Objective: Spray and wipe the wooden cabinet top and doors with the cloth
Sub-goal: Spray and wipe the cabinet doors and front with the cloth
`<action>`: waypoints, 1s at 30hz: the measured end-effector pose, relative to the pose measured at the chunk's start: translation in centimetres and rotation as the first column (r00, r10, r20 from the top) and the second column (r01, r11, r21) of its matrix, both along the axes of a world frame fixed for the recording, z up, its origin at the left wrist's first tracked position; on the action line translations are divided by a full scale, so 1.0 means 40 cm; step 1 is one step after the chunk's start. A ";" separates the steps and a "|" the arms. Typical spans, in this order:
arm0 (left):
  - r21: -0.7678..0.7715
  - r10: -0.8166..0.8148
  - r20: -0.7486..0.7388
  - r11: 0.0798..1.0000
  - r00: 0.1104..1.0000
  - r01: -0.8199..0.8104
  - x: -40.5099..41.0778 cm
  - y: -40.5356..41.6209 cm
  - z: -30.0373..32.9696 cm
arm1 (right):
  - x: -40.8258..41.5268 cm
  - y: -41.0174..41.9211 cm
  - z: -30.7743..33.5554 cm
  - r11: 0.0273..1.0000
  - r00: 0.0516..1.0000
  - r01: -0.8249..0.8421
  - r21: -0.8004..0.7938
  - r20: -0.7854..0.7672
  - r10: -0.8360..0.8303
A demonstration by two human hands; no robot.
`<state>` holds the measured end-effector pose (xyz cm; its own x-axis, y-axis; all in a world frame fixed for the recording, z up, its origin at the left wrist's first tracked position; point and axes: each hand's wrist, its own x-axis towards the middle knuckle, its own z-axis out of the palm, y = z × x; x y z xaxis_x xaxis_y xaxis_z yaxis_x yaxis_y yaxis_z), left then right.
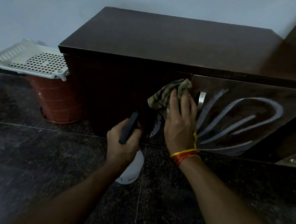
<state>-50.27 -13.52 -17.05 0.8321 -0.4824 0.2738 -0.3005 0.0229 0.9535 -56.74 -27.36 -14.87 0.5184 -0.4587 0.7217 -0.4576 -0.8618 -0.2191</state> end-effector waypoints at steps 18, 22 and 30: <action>-0.027 0.071 0.012 0.997 0.997 -0.071 -0.005 -0.001 -0.032 | 0.010 0.026 -0.010 0.948 0.972 -0.019 0.317 0.229 -0.057; -0.057 0.039 0.009 0.998 0.999 -0.038 -0.013 -0.004 -0.027 | 0.020 0.031 -0.009 0.924 0.949 -0.030 0.382 0.300 -0.094; -0.082 0.023 -0.008 0.996 1.000 -0.024 -0.012 -0.013 -0.028 | 0.025 0.049 -0.012 0.888 0.941 0.005 0.460 0.298 -0.159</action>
